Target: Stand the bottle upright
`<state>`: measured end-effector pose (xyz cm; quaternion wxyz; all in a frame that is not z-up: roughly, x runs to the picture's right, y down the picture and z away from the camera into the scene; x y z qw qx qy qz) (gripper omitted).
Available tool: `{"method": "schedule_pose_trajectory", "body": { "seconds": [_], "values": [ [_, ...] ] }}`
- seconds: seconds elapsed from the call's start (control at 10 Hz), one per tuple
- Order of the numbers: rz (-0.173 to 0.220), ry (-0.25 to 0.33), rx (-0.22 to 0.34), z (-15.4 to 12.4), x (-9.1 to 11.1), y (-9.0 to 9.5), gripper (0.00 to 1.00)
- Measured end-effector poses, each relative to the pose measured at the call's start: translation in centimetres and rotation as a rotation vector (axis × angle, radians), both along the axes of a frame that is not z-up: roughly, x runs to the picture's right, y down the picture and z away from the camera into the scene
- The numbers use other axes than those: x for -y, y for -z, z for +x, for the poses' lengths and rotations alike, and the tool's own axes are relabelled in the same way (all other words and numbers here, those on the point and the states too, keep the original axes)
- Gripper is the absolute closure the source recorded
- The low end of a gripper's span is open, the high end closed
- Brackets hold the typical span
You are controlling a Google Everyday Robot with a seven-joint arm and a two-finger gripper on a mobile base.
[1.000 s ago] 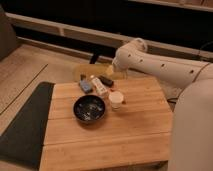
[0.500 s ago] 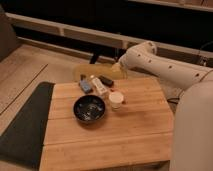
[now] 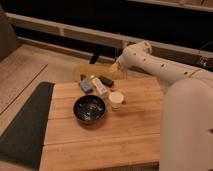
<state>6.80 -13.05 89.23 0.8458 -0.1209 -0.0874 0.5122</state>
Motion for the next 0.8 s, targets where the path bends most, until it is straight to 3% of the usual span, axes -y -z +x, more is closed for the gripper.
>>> {"method": "schedule_pose_trajectory", "body": {
  "seconds": [0.4, 0.8],
  "values": [
    [-0.067, 0.072, 0.134, -6.1, 0.0, -5.3, 0.35],
    [-0.105, 0.125, 0.229, -10.9, 0.8, -8.3, 0.35]
  ]
}}
